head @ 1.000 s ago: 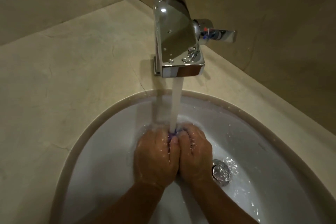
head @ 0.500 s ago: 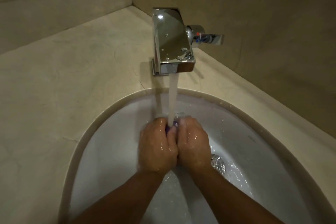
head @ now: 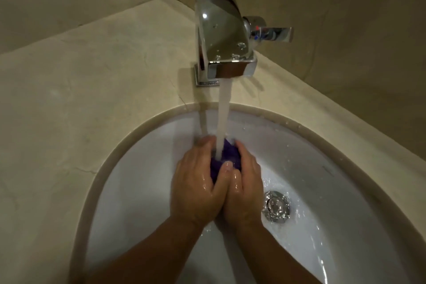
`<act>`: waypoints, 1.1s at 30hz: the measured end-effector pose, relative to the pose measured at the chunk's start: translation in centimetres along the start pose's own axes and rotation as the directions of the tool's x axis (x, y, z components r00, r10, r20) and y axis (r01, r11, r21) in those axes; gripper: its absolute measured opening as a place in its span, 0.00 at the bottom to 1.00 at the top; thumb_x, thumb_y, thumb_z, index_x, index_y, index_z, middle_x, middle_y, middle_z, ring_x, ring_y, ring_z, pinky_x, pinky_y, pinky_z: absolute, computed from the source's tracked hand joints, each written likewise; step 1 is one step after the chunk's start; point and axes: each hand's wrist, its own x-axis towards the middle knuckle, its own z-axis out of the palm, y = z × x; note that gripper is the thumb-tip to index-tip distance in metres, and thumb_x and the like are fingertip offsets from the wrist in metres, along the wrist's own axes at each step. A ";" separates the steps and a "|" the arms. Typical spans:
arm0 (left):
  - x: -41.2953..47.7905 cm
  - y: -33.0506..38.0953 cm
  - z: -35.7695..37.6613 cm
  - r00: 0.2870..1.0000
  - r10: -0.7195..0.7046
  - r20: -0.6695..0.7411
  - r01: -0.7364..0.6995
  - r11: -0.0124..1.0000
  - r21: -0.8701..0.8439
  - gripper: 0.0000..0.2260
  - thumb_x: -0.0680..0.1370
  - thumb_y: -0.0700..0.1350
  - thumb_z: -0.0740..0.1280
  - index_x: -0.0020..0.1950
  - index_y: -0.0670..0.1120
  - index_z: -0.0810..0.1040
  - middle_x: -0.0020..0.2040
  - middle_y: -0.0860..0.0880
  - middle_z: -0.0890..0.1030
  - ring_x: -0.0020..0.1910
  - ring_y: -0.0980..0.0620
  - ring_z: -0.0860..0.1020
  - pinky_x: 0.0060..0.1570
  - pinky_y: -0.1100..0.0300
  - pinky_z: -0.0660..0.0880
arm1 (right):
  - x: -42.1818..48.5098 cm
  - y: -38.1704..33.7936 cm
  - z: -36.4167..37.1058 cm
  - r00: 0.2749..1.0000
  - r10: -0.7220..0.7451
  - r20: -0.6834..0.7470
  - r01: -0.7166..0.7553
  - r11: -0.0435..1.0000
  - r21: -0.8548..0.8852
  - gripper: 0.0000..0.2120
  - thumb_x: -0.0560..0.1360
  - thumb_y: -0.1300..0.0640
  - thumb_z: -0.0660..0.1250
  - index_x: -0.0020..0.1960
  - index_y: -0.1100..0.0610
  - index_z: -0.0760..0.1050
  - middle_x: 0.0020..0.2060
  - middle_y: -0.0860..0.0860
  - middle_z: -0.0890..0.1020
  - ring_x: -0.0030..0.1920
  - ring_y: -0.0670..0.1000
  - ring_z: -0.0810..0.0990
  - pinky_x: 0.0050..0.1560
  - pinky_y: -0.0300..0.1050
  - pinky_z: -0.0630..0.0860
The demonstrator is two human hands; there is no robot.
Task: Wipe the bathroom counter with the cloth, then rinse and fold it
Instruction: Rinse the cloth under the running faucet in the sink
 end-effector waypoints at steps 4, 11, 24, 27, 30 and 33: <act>0.4 -0.5 0.6 0.997 0.062 -0.038 -0.062 0.998 -0.002 0.23 0.83 0.59 0.52 0.62 0.47 0.79 0.54 0.51 0.82 0.54 0.55 0.78 0.60 0.59 0.73 | 1.3 1.2 0.2 0.983 -0.179 0.025 0.181 0.981 -0.076 0.20 0.81 0.46 0.51 0.61 0.49 0.79 0.54 0.40 0.81 0.55 0.41 0.75 0.58 0.40 0.71; 0.8 0.0 1.0 0.988 0.027 -0.151 0.009 0.973 0.229 0.16 0.79 0.52 0.55 0.44 0.45 0.79 0.38 0.48 0.78 0.38 0.47 0.77 0.40 0.54 0.75 | 2.9 1.4 0.0 0.934 -0.356 0.018 0.355 0.926 -0.127 0.10 0.79 0.51 0.56 0.46 0.43 0.76 0.42 0.39 0.79 0.49 0.37 0.73 0.56 0.46 0.71; 2.0 1.7 1.1 0.987 -0.161 -0.003 0.160 0.983 0.094 0.22 0.81 0.62 0.49 0.47 0.52 0.78 0.39 0.51 0.82 0.40 0.51 0.80 0.49 0.54 0.77 | 4.0 1.1 -0.5 0.983 -0.178 0.048 0.184 0.957 -0.223 0.21 0.82 0.47 0.52 0.43 0.52 0.79 0.36 0.42 0.78 0.39 0.47 0.77 0.50 0.43 0.72; 2.4 2.0 0.0 0.996 -0.092 0.007 0.091 0.993 0.075 0.18 0.81 0.53 0.53 0.42 0.49 0.79 0.38 0.49 0.80 0.38 0.49 0.79 0.45 0.49 0.77 | 3.3 -1.0 -1.2 0.994 -0.112 0.016 0.113 0.983 -0.146 0.17 0.82 0.49 0.54 0.44 0.49 0.79 0.36 0.42 0.78 0.41 0.50 0.78 0.46 0.46 0.72; 2.8 2.9 -1.9 0.999 -0.002 -0.046 0.002 1.000 -0.003 0.10 0.78 0.48 0.54 0.43 0.49 0.73 0.43 0.51 0.75 0.43 0.53 0.73 0.48 0.63 0.73 | 2.7 -3.7 -1.9 0.995 -0.071 -0.075 0.071 0.997 0.002 0.12 0.81 0.50 0.58 0.42 0.47 0.77 0.36 0.43 0.80 0.43 0.50 0.79 0.43 0.45 0.73; 2.1 3.3 -3.7 0.994 0.082 -0.074 -0.085 0.995 -0.048 0.09 0.71 0.39 0.58 0.47 0.50 0.72 0.48 0.52 0.71 0.48 0.56 0.69 0.50 0.68 0.69 | 2.4 -5.5 -2.8 0.990 0.123 -0.062 -0.100 0.952 0.291 0.15 0.82 0.50 0.64 0.39 0.53 0.79 0.34 0.46 0.81 0.37 0.43 0.79 0.38 0.35 0.74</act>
